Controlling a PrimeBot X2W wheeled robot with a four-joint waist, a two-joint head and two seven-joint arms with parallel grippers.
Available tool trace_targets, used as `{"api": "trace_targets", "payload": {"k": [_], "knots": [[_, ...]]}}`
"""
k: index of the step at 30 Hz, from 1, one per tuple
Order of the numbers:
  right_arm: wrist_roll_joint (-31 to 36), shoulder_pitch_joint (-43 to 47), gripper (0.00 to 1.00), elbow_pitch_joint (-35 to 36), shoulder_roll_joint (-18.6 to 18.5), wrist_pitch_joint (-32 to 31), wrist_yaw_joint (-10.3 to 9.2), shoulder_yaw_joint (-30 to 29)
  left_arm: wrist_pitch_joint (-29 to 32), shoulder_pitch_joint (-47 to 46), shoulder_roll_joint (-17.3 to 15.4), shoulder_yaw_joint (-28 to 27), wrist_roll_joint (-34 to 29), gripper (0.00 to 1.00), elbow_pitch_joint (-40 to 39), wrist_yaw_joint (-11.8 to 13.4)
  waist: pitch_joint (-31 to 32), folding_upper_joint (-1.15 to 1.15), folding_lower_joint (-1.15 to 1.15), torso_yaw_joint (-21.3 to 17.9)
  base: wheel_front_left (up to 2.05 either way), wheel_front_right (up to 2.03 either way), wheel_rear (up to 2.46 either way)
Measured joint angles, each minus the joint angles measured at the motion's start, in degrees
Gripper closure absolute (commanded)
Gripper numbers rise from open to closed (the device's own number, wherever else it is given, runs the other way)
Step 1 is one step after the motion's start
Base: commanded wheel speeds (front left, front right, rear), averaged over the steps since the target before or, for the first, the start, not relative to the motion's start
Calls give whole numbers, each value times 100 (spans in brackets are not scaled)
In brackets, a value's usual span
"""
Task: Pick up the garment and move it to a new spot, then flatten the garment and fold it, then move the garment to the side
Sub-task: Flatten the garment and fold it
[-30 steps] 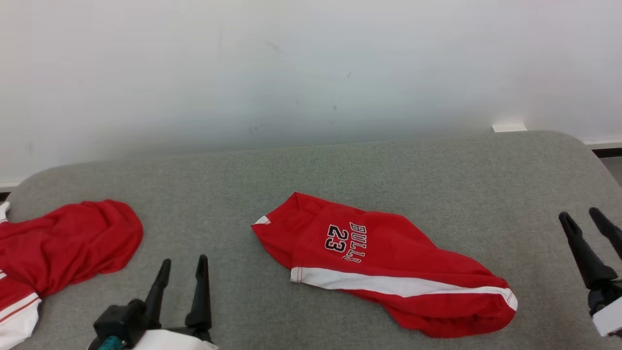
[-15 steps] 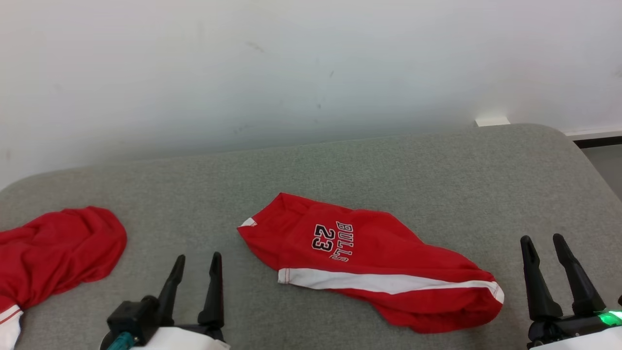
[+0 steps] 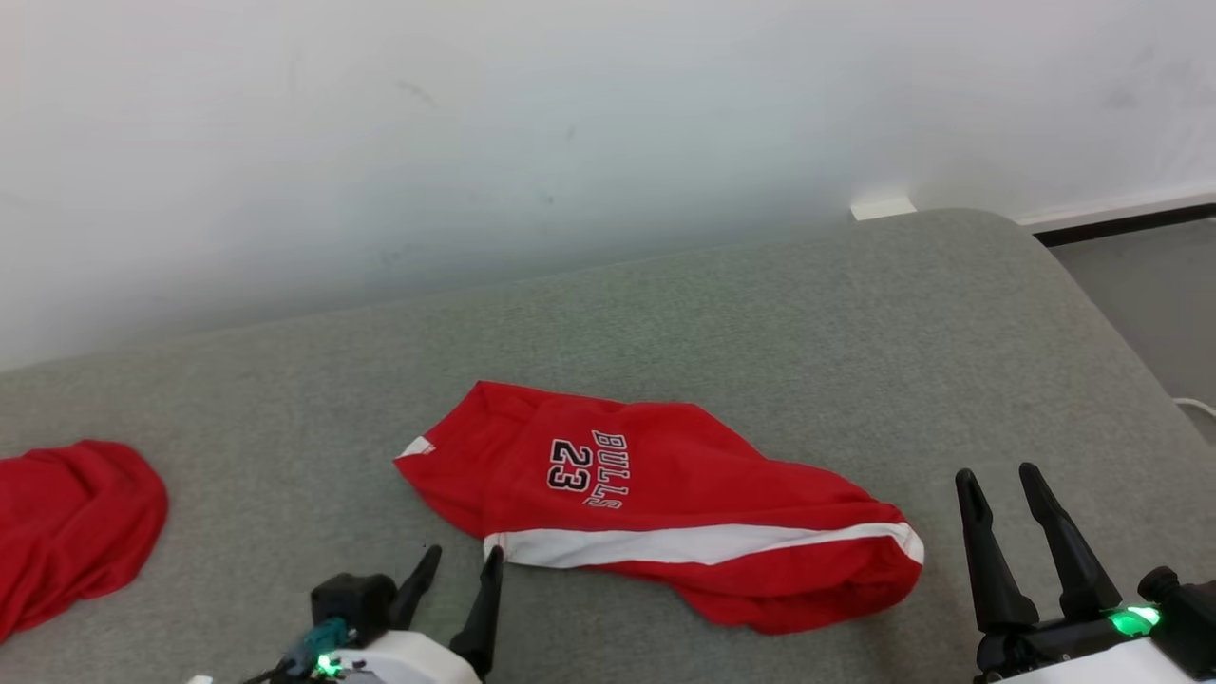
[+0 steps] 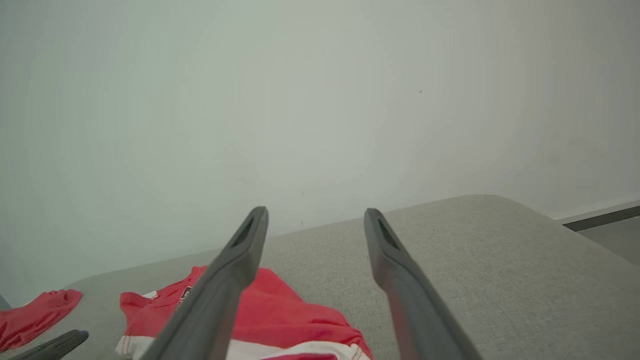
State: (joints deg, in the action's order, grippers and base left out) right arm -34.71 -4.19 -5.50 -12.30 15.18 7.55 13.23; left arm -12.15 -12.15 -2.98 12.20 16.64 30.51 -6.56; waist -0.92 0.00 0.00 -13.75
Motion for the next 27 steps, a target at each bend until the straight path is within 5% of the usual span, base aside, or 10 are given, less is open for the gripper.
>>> {"api": "trace_targets", "payload": {"k": [11, 12, 13, 16, 27], "knots": [[2, -187, 0, -46, 56, 0, 0, 189, 155, -932, -149, 303, 331, 0, 1475, -73, -272, 0, 0, -440, 0, 0, 0], [1, -190, 0, -54, 69, 0, 0, 189, 154, -985, -151, 328, 376, 8, 1574, -74, -290, 0, 0, -471, 0, 0, 0], [1, -192, 0, -59, 82, 0, 0, 182, 142, -1031, -149, 359, 421, 42, 1656, -75, -305, 0, 0, -497, 0, 0, 0], [1, -191, 0, -63, 112, 0, 0, 130, 57, -1119, -149, 483, 519, 100, 1806, -81, -335, 0, 0, -512, 0, 0, 0], [36, -39, 0, -74, 119, 0, 0, -57, -138, -1057, -339, 804, 921, 100, 1426, -92, -161, 0, 0, -77, 0, 0, 0]]}}
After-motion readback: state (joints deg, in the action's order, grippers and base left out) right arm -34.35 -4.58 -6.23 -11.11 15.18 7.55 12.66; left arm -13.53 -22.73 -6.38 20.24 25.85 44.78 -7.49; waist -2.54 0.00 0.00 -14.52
